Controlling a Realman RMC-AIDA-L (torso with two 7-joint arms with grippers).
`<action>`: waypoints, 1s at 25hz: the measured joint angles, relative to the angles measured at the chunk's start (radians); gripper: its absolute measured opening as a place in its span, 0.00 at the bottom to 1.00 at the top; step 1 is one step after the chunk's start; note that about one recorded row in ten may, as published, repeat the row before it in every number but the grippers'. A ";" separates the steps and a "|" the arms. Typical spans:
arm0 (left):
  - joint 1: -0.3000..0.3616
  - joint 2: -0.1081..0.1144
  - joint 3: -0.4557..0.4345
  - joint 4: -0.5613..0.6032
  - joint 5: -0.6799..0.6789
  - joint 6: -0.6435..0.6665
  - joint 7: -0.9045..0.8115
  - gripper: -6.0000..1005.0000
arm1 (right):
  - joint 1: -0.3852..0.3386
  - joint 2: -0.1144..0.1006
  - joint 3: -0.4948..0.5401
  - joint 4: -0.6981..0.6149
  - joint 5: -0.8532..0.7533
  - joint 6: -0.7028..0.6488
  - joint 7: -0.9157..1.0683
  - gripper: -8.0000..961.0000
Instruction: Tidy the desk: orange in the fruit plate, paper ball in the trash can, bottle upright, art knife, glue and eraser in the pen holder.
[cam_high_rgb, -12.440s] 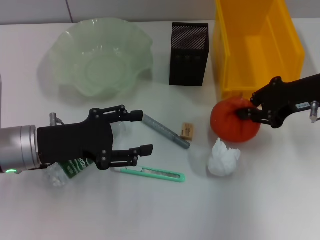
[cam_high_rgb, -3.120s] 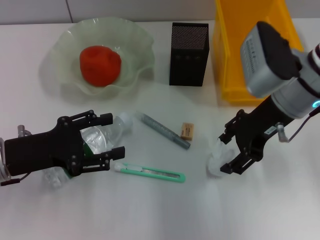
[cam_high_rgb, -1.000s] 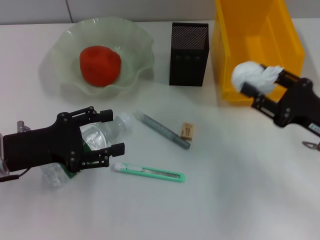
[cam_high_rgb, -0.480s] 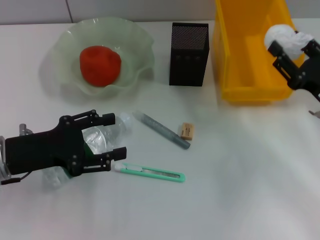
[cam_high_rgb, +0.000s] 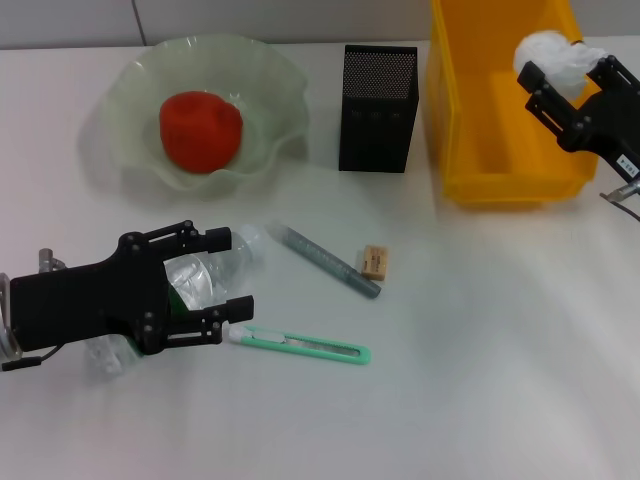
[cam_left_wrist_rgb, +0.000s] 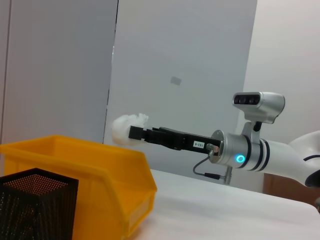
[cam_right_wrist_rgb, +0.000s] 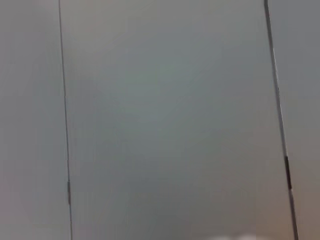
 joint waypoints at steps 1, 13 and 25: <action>0.000 0.000 0.000 0.000 0.000 0.000 0.000 0.79 | 0.000 0.000 0.000 0.000 0.000 0.000 0.000 0.60; 0.004 -0.001 -0.003 0.000 0.000 0.001 0.000 0.79 | -0.010 -0.001 0.010 -0.001 0.039 -0.043 0.059 0.83; -0.002 -0.001 -0.004 -0.006 -0.001 -0.006 -0.004 0.78 | -0.132 -0.028 -0.071 -0.279 -0.232 -0.475 0.461 0.82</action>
